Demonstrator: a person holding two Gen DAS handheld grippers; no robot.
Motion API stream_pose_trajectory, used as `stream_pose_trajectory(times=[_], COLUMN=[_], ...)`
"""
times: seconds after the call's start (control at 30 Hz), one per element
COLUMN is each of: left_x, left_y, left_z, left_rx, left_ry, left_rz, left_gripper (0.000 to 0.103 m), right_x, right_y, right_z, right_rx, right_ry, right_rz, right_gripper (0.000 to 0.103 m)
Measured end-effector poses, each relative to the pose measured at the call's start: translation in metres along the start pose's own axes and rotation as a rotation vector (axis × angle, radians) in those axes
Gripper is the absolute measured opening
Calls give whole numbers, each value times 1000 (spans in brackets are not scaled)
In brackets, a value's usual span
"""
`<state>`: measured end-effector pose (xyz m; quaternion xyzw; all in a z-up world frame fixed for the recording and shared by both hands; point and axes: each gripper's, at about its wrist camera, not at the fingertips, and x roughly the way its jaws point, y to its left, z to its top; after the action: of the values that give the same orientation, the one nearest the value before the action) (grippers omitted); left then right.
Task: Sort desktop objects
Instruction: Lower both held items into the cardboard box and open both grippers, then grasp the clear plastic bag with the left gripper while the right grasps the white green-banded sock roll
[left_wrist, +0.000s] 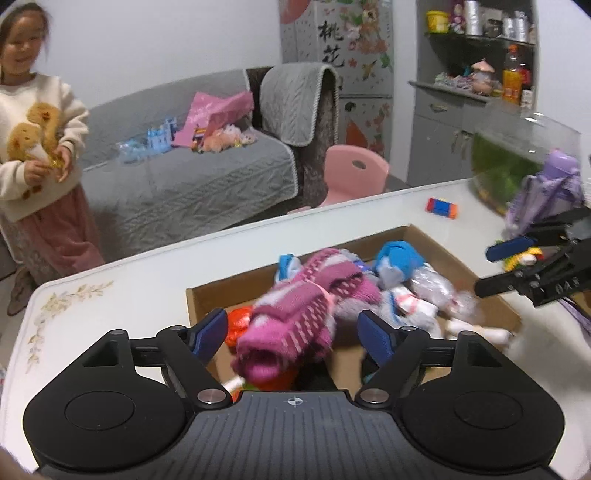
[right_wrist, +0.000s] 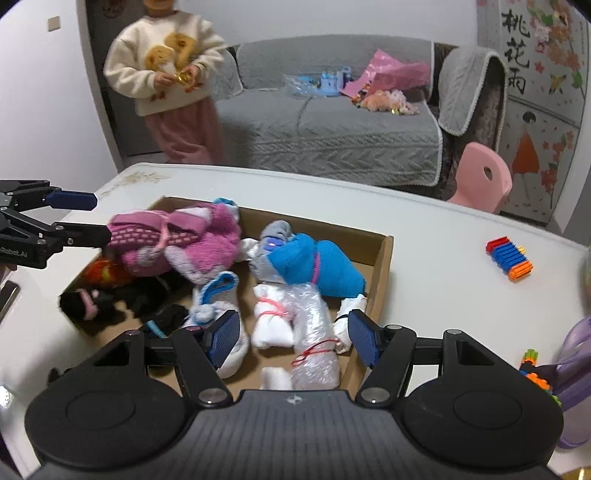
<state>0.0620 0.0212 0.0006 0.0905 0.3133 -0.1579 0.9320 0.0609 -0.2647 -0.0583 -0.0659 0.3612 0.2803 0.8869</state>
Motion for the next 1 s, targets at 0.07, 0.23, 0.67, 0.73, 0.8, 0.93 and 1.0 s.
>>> stream_pose_trajectory(times=[0.07, 0.23, 0.67, 0.73, 0.8, 0.93, 1.0], left_x=[-19, -62, -90, -94, -93, -81, -74], left_y=[-4, -17, -55, -56, -59, -63, -66], left_z=[-10, -53, -157, -165, -170, -176, -177], left_rx=[10, 4, -24, -39, -43, -65, -78], left_ry=[-13, -40, 35, 42, 49, 68, 68], left_rz=[-5, -40, -33, -40, -45, -55, -63], left_gripper=[84, 86, 86, 86, 86, 86, 86], right_x=[-8, -35, -51, -49, -49, -43, -39], right_y=[4, 12, 47, 49, 52, 58, 60], right_z=[-4, -28, -102, -108, -115, -121, -122], right_rx=[-15, -6, 51, 62, 71, 68, 70], right_ry=[-7, -54, -67, -64, -61, -49, -46], right_rz=[2, 19, 54, 61, 76, 77, 77], right_gripper=[61, 66, 71, 71, 71, 72, 72])
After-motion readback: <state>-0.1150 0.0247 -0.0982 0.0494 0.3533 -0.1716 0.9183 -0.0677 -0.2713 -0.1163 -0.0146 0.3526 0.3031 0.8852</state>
